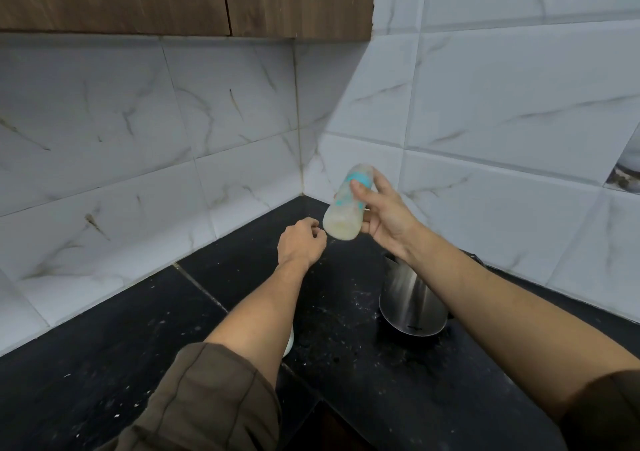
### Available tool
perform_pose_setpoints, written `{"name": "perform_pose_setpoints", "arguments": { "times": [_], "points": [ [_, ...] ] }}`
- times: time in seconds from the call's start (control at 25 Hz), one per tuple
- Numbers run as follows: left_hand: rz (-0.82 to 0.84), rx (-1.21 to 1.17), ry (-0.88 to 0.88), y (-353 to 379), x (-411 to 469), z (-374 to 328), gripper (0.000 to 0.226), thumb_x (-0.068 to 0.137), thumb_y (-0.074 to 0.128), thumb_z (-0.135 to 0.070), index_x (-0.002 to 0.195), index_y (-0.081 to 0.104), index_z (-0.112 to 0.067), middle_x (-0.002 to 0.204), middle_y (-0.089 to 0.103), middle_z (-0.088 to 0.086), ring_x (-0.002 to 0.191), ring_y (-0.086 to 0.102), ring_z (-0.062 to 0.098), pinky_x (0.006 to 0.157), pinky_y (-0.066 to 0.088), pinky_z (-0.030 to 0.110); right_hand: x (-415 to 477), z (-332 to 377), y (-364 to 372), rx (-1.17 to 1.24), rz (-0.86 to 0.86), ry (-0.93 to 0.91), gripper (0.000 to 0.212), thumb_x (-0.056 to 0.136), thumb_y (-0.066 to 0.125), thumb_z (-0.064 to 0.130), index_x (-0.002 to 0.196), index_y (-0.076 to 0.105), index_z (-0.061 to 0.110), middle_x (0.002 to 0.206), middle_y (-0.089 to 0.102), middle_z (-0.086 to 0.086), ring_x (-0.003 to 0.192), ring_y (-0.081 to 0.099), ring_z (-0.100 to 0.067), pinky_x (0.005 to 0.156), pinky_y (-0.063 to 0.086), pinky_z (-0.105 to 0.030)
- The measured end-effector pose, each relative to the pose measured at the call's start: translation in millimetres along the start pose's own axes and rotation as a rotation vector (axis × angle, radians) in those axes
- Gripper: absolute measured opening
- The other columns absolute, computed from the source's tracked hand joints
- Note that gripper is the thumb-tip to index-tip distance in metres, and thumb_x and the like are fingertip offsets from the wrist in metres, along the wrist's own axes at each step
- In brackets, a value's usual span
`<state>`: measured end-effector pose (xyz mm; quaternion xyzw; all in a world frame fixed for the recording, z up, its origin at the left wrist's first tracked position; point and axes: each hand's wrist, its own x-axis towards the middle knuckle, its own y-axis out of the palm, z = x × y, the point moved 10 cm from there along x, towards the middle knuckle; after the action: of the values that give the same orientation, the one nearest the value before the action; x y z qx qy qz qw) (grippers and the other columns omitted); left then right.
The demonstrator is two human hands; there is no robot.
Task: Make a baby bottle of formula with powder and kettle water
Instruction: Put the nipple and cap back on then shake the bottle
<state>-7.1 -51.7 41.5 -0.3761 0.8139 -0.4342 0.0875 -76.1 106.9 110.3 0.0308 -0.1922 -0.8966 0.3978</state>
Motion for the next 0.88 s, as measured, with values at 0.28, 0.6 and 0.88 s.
{"name": "perform_pose_setpoints", "arguments": {
  "times": [0.28,0.6,0.88],
  "points": [
    [-0.032,-0.021,-0.003,-7,-6,3,0.039,0.1,0.056,-0.028,0.136,0.066,-0.021,0.123,0.075,0.001,0.118,0.066,0.025,0.097,0.051,0.037,10,13,-29,0.304,-0.248,-0.105,0.062,0.093,0.077,0.027,0.145,0.045,0.017,0.137,0.062,-0.014,0.108,0.074,-0.031,0.08,0.063,-0.047],
    [-0.035,-0.017,0.011,-10,-9,1,0.037,0.098,0.058,-0.027,0.133,0.067,-0.021,0.119,0.075,0.002,0.114,0.068,0.027,0.088,0.051,0.035,0,-6,-9,0.108,-0.065,-0.054,0.069,0.091,0.077,0.026,0.15,0.044,0.021,0.127,0.068,-0.01,0.102,0.076,-0.027,0.079,0.064,-0.047],
    [-0.034,-0.02,0.027,-10,-6,-4,0.036,0.097,0.06,-0.028,0.132,0.067,-0.021,0.116,0.076,0.0,0.105,0.069,0.023,0.084,0.053,0.035,-8,-17,0,-0.049,0.026,0.012,0.065,0.094,0.075,0.021,0.151,0.044,0.027,0.126,0.069,-0.012,0.107,0.075,-0.03,0.079,0.064,-0.047]
  ]
}}
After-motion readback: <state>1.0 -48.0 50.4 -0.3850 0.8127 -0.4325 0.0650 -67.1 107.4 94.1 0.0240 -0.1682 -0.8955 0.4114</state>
